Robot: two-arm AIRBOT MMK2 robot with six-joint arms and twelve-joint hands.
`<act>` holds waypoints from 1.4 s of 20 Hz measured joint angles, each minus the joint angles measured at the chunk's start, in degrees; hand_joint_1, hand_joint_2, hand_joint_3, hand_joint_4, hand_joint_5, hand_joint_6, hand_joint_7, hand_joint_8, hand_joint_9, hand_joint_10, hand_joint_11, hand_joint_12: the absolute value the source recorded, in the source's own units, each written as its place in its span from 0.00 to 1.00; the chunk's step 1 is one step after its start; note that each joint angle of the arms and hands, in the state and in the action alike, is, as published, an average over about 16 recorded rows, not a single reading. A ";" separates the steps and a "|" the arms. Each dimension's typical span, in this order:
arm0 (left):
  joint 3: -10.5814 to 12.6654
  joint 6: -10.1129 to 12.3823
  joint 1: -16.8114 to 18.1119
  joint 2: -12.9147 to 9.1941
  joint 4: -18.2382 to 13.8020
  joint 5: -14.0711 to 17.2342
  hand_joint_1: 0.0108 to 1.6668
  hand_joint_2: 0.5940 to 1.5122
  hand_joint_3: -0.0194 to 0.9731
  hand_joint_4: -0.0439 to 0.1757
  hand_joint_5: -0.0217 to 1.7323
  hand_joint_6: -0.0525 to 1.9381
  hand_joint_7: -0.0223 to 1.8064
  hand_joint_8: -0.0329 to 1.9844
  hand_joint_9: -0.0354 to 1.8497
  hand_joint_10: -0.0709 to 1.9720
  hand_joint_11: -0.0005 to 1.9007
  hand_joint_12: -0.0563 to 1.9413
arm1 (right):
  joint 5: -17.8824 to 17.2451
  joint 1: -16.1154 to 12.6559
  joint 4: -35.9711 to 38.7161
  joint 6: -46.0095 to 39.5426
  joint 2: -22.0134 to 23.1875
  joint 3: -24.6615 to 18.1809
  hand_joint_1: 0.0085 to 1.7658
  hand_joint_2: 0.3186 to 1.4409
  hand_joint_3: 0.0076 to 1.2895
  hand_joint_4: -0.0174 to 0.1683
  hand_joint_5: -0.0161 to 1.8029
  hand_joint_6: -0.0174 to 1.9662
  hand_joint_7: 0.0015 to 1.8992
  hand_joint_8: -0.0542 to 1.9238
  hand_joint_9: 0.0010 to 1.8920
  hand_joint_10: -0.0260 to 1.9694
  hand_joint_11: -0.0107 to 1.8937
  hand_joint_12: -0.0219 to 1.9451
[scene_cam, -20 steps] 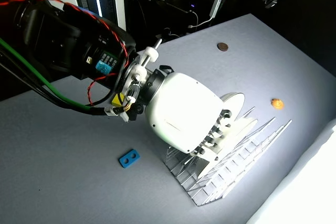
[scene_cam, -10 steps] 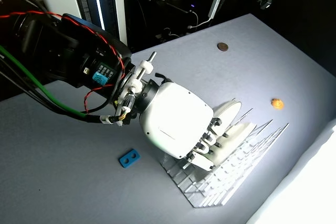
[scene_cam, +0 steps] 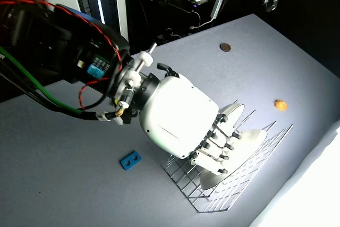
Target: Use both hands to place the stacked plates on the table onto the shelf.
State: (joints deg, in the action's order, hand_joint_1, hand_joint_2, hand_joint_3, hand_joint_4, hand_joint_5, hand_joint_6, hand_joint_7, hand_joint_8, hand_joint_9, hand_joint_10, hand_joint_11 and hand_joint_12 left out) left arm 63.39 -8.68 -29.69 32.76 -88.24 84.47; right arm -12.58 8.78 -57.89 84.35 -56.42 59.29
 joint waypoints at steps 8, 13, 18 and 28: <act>0.72 -0.14 0.13 0.10 -0.04 0.22 0.01 0.66 0.04 0.20 0.13 0.29 0.15 0.35 0.14 0.37 0.05 0.49 | 2.44 -3.58 6.33 0.59 6.28 -5.05 0.34 0.72 0.00 0.06 0.42 0.05 0.44 0.07 0.37 0.18 0.13 0.70; 0.96 -0.20 0.34 0.24 -0.07 0.19 0.01 0.71 0.04 0.21 0.24 0.51 0.26 0.64 0.25 0.66 0.14 0.79 | 1.32 -2.78 19.94 -2.44 10.38 -8.15 0.25 0.72 0.00 0.07 0.48 0.29 0.51 0.33 0.47 0.44 0.30 0.79; 1.07 -0.18 0.54 0.37 0.00 0.15 0.07 0.73 0.03 0.39 0.43 0.78 0.46 0.92 0.45 0.93 0.37 0.97 | -4.35 1.45 44.36 -13.09 13.88 -10.40 0.21 0.74 0.00 0.19 0.58 0.58 0.62 0.63 0.61 0.72 0.56 0.89; 1.05 -0.12 0.66 0.43 0.10 0.14 0.24 0.76 0.02 0.80 0.82 0.97 0.85 0.96 0.85 0.97 0.80 0.99 | -19.66 10.24 87.53 -39.10 17.77 -11.67 0.23 0.84 0.00 0.59 0.75 0.98 0.77 0.99 0.84 0.97 0.93 0.98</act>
